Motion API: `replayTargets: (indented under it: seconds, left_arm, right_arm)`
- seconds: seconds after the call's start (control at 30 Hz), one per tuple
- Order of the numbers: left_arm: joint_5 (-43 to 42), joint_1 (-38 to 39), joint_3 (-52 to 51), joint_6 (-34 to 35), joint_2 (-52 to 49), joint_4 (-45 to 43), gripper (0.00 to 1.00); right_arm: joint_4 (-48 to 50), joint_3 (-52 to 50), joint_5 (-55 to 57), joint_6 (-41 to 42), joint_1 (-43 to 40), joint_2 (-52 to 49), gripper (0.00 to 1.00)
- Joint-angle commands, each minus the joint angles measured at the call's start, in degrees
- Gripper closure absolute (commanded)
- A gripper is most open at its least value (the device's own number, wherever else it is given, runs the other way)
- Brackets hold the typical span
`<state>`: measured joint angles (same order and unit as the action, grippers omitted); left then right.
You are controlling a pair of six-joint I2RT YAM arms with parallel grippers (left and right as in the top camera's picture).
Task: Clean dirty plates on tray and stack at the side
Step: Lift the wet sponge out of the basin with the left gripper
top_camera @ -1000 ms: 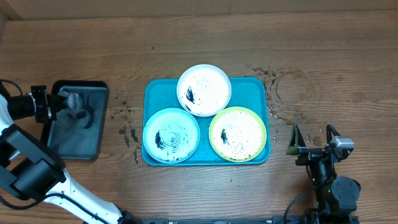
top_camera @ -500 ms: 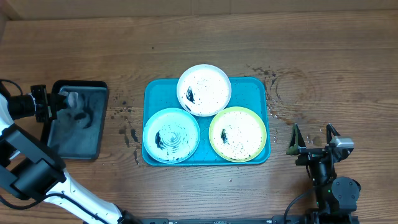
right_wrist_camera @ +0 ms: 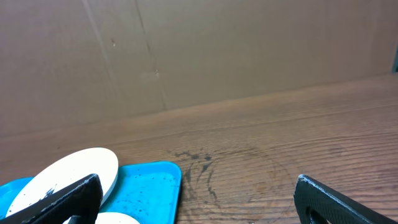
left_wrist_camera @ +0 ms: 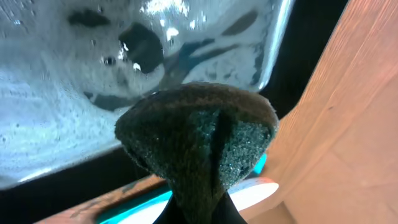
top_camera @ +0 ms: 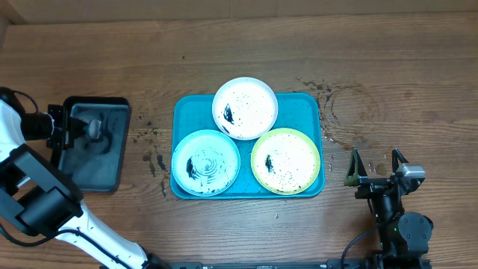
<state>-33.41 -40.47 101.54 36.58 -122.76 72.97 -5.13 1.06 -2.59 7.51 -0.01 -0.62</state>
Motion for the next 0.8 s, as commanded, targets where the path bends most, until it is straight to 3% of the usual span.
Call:
replayTargets:
  seconds: [0.0,0.17,0.43,0.77]
  left_arm:
    - [1.1,0.0,6.2,-6.3,1.4,5.8,0.96]
    - [4.5,0.5,8.5,-4.8,2.0,7.2,0.96]
    - [12.7,3.0,-2.3,-2.3,0.3,-1.2,0.96]
    - [15.3,3.9,11.1,-4.9,5.0,8.0,0.96]
  right_arm:
    - [0.4,-0.6,0.2,0.4,-0.1,0.5,0.00]
    - [0.4,-0.6,0.2,0.4,-0.1,0.5,0.00]
    - [0.4,-0.6,0.2,0.4,-0.1,0.5,0.00]
    - [0.4,-0.6,0.2,0.4,-0.1,0.5,0.00]
